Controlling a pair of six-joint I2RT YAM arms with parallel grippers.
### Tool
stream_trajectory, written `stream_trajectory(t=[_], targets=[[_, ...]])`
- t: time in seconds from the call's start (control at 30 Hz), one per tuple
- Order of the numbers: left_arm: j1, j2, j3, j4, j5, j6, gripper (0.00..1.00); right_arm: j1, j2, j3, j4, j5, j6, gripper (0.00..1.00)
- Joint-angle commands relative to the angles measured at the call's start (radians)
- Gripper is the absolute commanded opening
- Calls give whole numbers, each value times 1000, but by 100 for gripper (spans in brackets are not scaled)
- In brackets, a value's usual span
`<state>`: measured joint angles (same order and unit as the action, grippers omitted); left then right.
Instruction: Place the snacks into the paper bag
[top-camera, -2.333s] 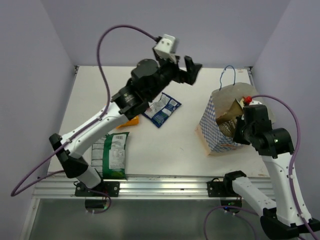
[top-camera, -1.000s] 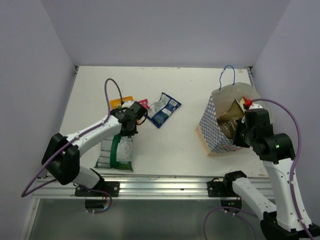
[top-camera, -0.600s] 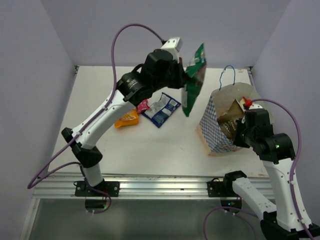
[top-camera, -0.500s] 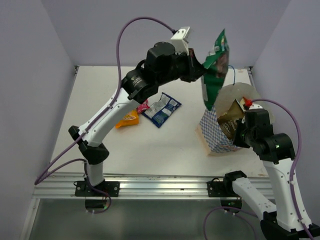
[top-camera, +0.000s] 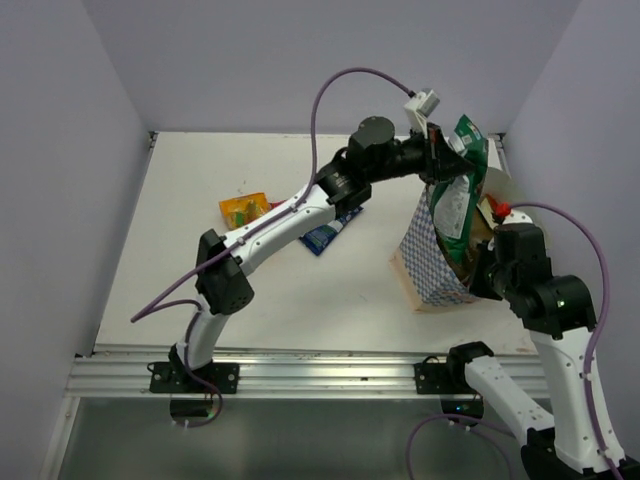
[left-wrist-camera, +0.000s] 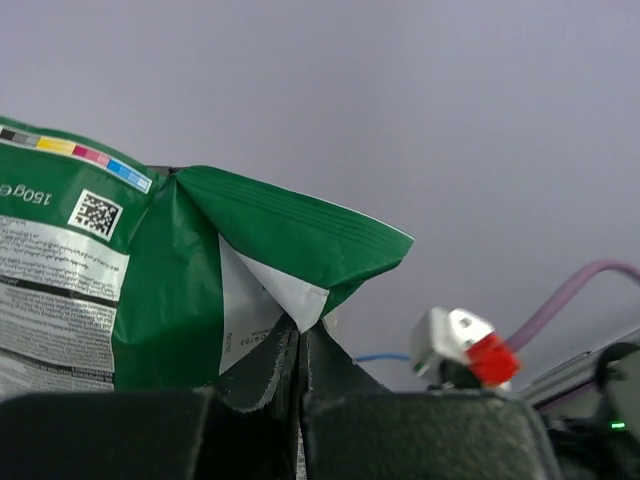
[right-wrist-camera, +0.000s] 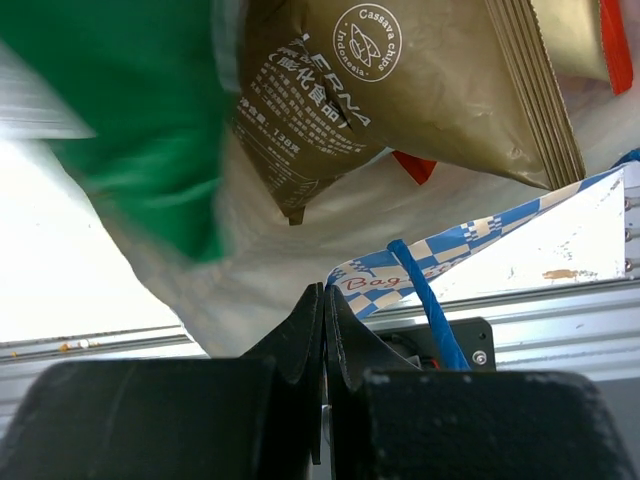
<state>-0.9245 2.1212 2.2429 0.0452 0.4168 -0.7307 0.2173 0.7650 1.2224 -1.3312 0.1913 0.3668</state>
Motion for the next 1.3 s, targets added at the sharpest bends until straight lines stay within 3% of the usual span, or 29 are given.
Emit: stream_trajectory(t=[0.0,0.17,0.27,0.3,0.4,0.43,0.5,0.57,0.6,0.7,0.73,0.83,0.93,1.07,1.27], targets=[[-40,-73,-121,107,-38,141,0,4,-15,23,-71,7,8,0],[-60,-12,4,-154,-64,275,0,4,-7,34,-76,5,9,0],[-83,-20,-18,-254,-49,352,3,4,-1,37,-72,7,8,0],[-99,-29,-49,-278,-50,388,18,2,3,38,-68,5,8,0],[-122,-75,-115,-355,-62,451,28,2,8,40,-60,7,6,0],[-137,-98,-121,-387,-96,465,42,4,13,39,-59,5,6,0],[-148,-125,-121,-410,-131,481,46,4,16,37,-49,-3,6,0],[-146,-188,-112,-421,-226,491,60,4,19,35,-40,-6,6,0],[-143,-216,-111,-407,-274,502,75,4,20,35,-39,-7,6,0],[-126,-364,-184,-357,-485,519,100,4,20,34,-36,-7,6,0],[-100,-451,-221,-320,-612,516,100,4,20,32,-36,-9,7,0],[40,-596,-429,-286,-812,453,100,4,16,29,-34,-7,12,0],[232,-586,-581,-402,-924,445,100,4,11,20,-28,-15,15,0],[416,-381,-563,-684,-886,361,100,4,14,20,-19,-18,12,0],[555,-308,-721,-590,-819,309,100,4,31,26,-8,-20,11,0]])
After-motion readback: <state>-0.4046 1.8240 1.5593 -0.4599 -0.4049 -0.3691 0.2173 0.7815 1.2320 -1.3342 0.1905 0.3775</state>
